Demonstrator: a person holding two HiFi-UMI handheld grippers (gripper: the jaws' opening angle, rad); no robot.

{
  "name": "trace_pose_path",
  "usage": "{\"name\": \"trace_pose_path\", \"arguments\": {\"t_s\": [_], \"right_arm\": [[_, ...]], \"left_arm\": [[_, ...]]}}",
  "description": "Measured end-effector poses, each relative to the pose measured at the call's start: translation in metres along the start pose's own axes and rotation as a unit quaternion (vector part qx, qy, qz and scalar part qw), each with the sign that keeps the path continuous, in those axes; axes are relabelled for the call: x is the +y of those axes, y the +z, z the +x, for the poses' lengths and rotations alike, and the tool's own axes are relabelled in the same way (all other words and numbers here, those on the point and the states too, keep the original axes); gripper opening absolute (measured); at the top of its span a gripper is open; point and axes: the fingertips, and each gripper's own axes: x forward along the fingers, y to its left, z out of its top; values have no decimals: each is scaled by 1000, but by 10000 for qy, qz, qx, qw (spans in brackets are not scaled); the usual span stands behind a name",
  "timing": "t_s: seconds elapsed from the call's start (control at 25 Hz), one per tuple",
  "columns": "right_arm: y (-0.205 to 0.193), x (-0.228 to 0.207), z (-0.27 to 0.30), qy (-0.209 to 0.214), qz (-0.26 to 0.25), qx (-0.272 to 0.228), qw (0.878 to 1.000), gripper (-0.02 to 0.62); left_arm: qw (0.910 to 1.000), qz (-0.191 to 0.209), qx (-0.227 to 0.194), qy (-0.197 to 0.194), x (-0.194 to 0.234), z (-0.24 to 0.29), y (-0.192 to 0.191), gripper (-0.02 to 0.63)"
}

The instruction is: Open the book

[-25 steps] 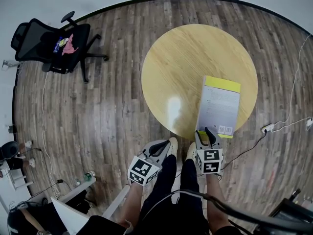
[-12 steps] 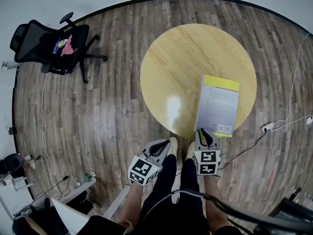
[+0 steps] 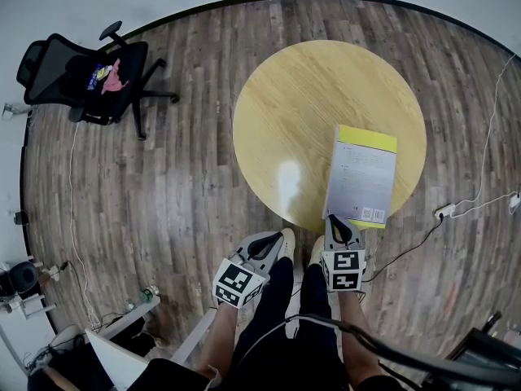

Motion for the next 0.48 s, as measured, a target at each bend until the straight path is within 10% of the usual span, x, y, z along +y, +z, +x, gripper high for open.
{"name": "trace_pose_path", "arguments": {"t_s": [0.48], "right_arm": [[0, -1, -1, 106, 19, -27, 9999, 6]], "left_arm": [[10000, 38, 26, -43, -5, 4, 2, -2]]}}
